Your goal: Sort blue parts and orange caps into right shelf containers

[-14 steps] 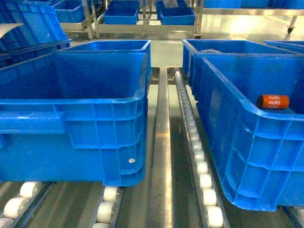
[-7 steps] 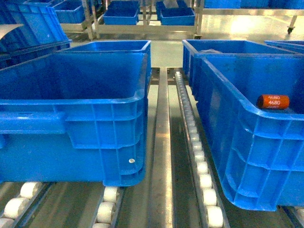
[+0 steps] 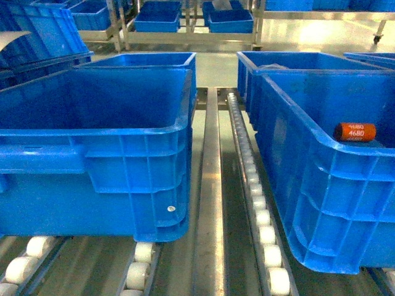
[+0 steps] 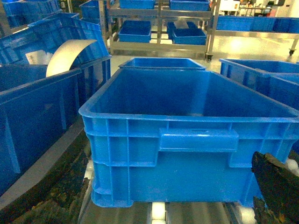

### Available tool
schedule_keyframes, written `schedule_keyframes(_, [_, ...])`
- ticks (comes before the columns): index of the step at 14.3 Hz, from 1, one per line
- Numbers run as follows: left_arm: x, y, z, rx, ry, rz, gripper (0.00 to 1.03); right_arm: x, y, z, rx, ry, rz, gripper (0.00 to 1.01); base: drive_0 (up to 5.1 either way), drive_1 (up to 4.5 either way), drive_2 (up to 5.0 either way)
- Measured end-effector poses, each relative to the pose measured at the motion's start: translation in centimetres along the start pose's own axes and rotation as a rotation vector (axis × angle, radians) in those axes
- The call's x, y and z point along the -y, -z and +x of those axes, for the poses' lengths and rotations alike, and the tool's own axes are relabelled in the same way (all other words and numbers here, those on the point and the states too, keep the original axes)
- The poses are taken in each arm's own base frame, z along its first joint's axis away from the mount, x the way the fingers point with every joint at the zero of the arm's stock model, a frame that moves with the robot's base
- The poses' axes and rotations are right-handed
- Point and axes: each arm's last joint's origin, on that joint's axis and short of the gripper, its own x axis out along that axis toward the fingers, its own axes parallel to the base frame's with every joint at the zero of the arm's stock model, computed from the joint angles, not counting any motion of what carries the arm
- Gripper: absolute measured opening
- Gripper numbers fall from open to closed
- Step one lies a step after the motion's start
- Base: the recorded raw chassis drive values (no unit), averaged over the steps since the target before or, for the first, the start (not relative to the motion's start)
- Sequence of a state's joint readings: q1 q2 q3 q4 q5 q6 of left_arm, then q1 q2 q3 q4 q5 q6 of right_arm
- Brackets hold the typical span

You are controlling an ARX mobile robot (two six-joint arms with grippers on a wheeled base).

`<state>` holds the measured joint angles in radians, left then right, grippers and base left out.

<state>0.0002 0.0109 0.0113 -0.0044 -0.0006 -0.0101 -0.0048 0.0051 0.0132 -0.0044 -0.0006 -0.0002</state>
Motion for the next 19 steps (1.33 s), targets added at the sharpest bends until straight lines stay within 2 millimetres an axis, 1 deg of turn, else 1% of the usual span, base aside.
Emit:
schedule_keyframes(1, [0.0, 0.0, 0.0, 0.0, 0.0, 0.0, 0.98, 0.0, 0.0, 0.0, 0.0, 0.0, 0.0, 0.97, 0.0, 0.0, 0.0])
schedule_keyframes(19, [0.0, 0.0, 0.0, 0.0, 0.0, 0.0, 0.98, 0.0, 0.0, 0.0, 0.0, 0.0, 0.0, 0.98, 0.0, 0.0, 0.0])
